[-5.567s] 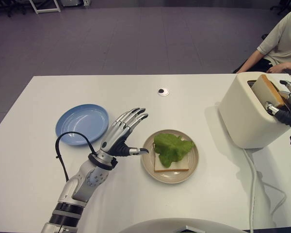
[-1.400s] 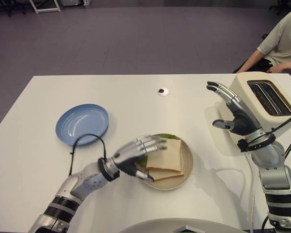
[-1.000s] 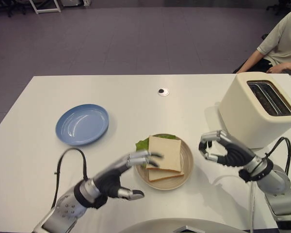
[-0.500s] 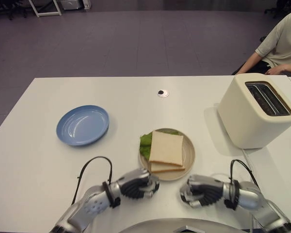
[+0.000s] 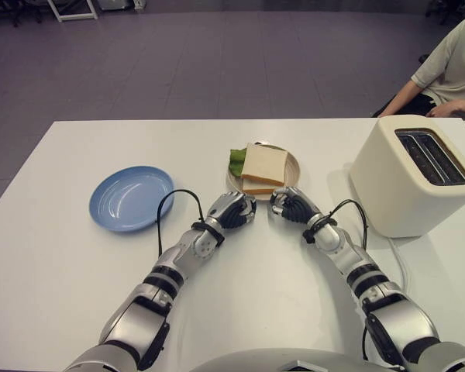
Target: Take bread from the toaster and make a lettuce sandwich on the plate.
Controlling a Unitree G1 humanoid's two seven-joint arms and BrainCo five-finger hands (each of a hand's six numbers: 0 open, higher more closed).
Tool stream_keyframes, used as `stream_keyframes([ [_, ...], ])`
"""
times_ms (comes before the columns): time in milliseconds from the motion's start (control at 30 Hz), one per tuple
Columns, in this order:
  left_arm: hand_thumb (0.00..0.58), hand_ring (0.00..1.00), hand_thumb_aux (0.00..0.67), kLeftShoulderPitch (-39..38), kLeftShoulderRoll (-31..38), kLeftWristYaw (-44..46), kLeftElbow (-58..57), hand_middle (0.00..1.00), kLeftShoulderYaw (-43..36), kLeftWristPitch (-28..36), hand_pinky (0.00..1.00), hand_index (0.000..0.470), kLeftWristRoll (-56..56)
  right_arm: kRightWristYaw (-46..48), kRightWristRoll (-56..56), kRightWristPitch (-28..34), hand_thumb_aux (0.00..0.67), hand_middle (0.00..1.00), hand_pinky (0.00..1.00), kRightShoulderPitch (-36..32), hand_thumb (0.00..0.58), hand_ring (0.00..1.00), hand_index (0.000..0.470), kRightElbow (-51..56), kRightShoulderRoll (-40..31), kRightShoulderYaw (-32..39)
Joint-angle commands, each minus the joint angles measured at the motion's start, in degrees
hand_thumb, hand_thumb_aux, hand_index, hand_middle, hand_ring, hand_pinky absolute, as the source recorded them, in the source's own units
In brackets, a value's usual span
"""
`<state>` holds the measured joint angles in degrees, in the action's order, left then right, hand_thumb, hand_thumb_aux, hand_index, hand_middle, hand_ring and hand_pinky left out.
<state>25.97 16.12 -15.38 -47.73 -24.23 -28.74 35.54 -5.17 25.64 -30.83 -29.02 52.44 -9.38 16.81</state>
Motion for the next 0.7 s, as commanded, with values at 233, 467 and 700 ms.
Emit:
stream_keyframes([
  [233, 0.0, 0.0, 0.0, -13.7, -2.0, -9.4, 16.0, 0.0, 9.6, -31.7, 0.0, 0.0, -16.5, -1.3, -14.9, -21.5, 0.0, 0.0, 0.0, 11.5, 0.0, 0.0, 0.0, -17.9, 1.2, -9.5],
  [467, 0.0, 0.0, 0.0, -16.0, -6.1, -4.0, 15.4, 0.0, 15.8, -28.1, 0.0, 0.0, -28.7, -7.0, -15.3, -19.6, 0.0, 0.0, 0.0, 12.6, 0.0, 0.0, 0.0, -17.5, 2.8, -15.3],
  [700, 0.0, 0.0, 0.0, -17.5, -7.7, -5.4, 14.7, 0.0, 21.2, -26.5, 0.0, 0.0, -24.1, -6.2, -15.3, -19.7, 0.0, 0.0, 0.0, 13.8, 0.0, 0.0, 0.0, -16.3, 2.7, -16.1],
])
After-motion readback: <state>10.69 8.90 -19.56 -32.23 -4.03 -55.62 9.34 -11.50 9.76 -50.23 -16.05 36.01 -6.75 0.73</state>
